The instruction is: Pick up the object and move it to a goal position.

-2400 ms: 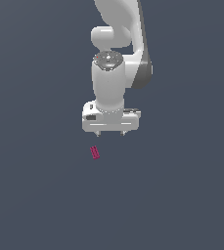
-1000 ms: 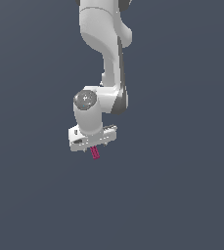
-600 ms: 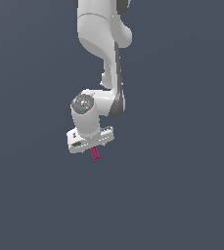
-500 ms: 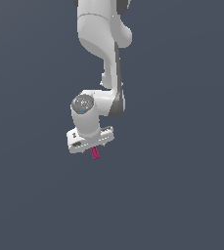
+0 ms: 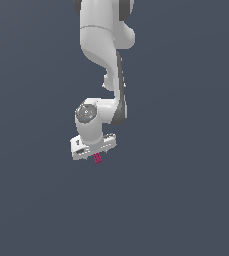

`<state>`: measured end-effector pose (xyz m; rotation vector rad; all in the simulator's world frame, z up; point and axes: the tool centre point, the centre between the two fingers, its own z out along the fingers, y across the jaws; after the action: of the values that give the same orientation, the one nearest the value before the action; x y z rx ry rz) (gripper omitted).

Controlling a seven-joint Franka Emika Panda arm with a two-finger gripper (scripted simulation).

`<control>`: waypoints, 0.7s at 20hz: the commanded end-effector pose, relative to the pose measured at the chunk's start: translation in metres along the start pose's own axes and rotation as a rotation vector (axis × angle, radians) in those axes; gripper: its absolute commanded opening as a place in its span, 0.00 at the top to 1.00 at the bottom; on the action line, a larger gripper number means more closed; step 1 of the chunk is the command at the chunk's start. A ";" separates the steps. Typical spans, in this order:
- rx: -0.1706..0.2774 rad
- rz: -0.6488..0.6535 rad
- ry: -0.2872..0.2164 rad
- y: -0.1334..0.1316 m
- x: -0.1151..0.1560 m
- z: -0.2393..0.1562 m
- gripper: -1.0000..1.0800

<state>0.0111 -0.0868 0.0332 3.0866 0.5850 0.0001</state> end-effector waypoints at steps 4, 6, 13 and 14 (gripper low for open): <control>0.000 -0.002 0.000 0.000 0.000 0.019 0.04; 0.000 -0.002 0.000 0.000 0.000 0.021 0.04; 0.000 -0.002 0.000 0.001 0.001 0.021 1.00; 0.000 -0.002 0.000 0.001 0.001 0.021 1.00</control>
<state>0.0117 -0.0871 0.0122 3.0863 0.5874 -0.0005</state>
